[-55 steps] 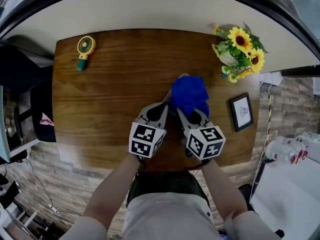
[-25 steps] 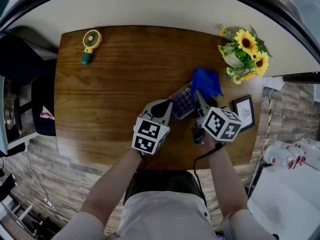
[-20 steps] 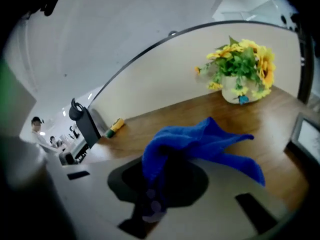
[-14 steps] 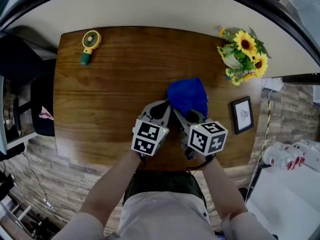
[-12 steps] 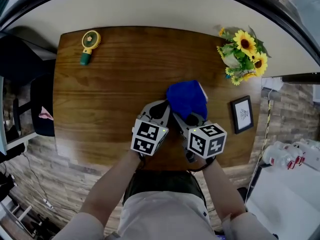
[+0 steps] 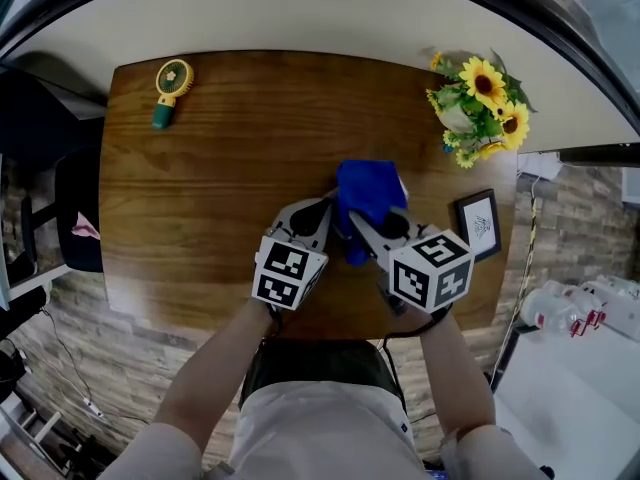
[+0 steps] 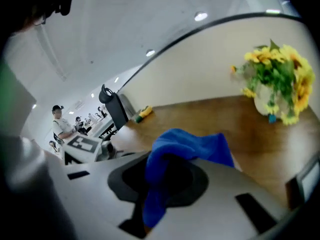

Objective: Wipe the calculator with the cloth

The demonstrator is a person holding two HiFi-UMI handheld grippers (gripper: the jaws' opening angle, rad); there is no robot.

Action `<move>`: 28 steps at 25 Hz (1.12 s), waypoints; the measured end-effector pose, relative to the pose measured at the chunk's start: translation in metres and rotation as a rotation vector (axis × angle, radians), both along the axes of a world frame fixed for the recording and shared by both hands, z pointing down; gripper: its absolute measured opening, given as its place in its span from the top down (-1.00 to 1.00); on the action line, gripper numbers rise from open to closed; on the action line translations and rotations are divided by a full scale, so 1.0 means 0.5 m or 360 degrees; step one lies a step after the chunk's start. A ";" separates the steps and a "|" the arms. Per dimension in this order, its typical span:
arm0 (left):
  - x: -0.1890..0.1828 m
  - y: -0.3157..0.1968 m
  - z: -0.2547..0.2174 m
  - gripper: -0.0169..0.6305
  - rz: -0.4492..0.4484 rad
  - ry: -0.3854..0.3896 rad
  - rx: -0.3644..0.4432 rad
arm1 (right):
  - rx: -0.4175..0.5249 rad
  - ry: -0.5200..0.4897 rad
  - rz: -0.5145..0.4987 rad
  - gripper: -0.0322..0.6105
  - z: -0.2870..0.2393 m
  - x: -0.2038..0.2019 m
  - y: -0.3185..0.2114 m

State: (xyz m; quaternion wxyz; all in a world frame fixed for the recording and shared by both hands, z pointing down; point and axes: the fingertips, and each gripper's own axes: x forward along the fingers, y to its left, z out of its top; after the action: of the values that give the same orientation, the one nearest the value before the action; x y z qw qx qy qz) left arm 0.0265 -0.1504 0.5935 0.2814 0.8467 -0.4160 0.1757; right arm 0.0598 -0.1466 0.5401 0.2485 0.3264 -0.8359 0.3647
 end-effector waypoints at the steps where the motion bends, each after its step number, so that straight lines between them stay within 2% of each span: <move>1: 0.000 0.000 0.000 0.95 -0.0001 -0.0003 0.0003 | 0.0085 -0.0003 0.0007 0.69 -0.010 -0.007 -0.033; 3: 0.003 0.000 0.000 0.94 -0.0004 -0.0005 0.0004 | 0.0184 0.0014 0.0048 0.68 -0.009 -0.012 -0.089; 6: 0.005 0.000 0.001 0.94 -0.0005 -0.0006 0.0005 | 0.0197 0.0068 0.0116 0.67 0.029 -0.002 -0.131; 9: 0.005 0.000 0.002 0.94 -0.0004 -0.0006 0.0004 | 0.0177 0.0138 0.0146 0.68 0.073 0.027 -0.122; 13: 0.002 -0.002 0.002 0.94 -0.0021 -0.0004 0.0001 | 0.0174 0.0171 0.0246 0.66 0.080 0.090 -0.086; 16: 0.002 -0.003 0.003 0.94 -0.0026 -0.0001 -0.0006 | 0.0170 0.0296 0.0287 0.68 0.087 0.157 -0.048; 20: 0.002 -0.003 0.004 0.94 -0.0019 0.0000 -0.0014 | 0.0185 0.0438 0.0226 0.68 0.082 0.194 -0.004; 23: 0.001 -0.002 0.003 0.94 -0.0021 0.0002 -0.0015 | 0.0172 0.0696 0.0218 0.68 0.073 0.220 0.010; 25: 0.002 -0.002 0.004 0.94 -0.0019 -0.0003 -0.0013 | 0.0170 0.0840 0.0279 0.68 0.057 0.239 0.011; 26: 0.002 -0.002 0.004 0.94 -0.0017 -0.0008 -0.0009 | 0.0202 0.0863 0.0323 0.68 0.043 0.243 0.008; 28: 0.006 -0.002 0.003 0.94 -0.0012 -0.0011 0.0002 | 0.0326 0.0786 0.0417 0.68 0.004 0.233 -0.006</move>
State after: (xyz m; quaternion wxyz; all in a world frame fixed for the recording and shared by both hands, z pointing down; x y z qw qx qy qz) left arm 0.0294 -0.1515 0.5947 0.2802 0.8447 -0.4202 0.1774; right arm 0.1765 -0.1497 0.5422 0.3610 0.5336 -0.7334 0.2169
